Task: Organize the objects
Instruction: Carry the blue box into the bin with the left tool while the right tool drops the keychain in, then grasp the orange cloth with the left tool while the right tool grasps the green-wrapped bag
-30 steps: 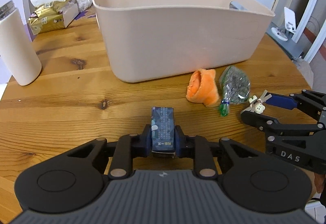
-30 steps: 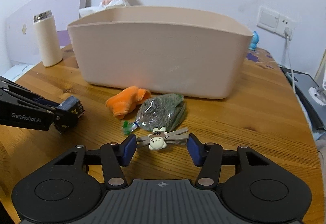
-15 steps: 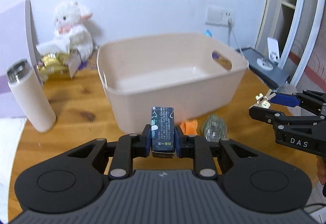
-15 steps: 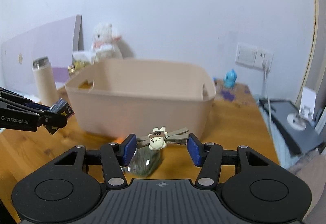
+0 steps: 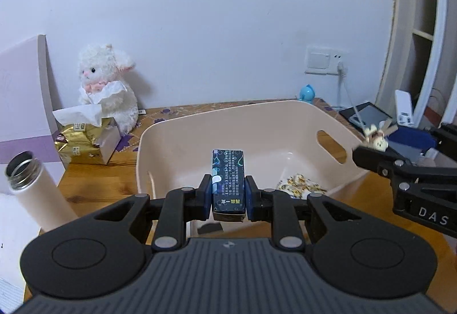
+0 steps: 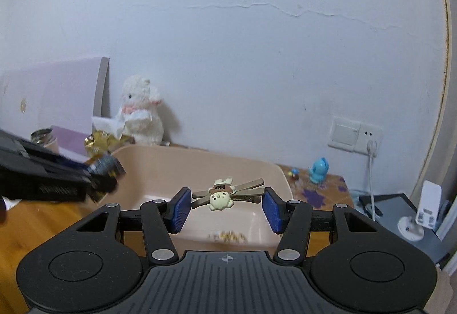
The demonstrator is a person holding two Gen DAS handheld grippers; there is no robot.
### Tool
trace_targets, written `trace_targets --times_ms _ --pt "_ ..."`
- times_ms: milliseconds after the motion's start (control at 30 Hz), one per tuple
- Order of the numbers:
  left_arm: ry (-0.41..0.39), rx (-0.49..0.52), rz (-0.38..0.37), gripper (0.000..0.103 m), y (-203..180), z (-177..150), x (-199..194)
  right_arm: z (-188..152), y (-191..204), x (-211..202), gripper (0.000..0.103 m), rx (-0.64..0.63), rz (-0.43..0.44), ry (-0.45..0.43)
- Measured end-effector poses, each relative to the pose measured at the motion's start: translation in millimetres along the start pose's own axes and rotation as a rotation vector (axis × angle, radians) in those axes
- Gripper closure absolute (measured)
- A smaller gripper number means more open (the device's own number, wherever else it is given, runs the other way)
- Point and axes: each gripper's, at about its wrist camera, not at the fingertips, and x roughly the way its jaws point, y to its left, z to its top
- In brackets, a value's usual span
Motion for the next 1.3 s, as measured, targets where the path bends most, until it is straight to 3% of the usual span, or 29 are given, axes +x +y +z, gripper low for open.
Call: trace_targets --times_ms 267,600,633,667,800,867,1133,1300 --pt "0.093 -0.044 0.052 0.078 -2.3 8.8 58.7 5.9 12.8 53.0 0.052 -0.008 -0.016 0.028" --pt "0.206 -0.012 0.115 0.078 1.3 -5.0 102.5 -18.9 20.0 98.8 0.051 -0.012 -0.005 0.183" --pt "0.203 -0.008 0.121 0.077 1.7 -5.6 102.5 -20.1 19.2 98.7 0.045 -0.009 -0.001 0.190" --pt "0.203 -0.008 0.124 0.073 2.4 -6.1 101.3 -20.8 18.6 97.6 0.043 -0.007 -0.004 0.190" --pt "0.179 -0.037 0.110 0.033 5.9 -0.1 87.7 -18.8 13.9 83.9 0.035 0.006 -0.009 0.162" --pt "0.167 -0.038 0.121 0.024 5.1 4.1 77.6 -15.4 11.4 74.2 0.030 0.013 -0.017 0.143" --pt "0.130 -0.055 0.136 0.009 5.6 3.9 29.7 -12.9 2.9 24.6 0.006 0.023 -0.028 0.115" --pt "0.159 -0.053 0.121 0.009 2.1 -7.1 7.4 -24.3 3.5 1.7 0.004 0.016 -0.025 0.137"
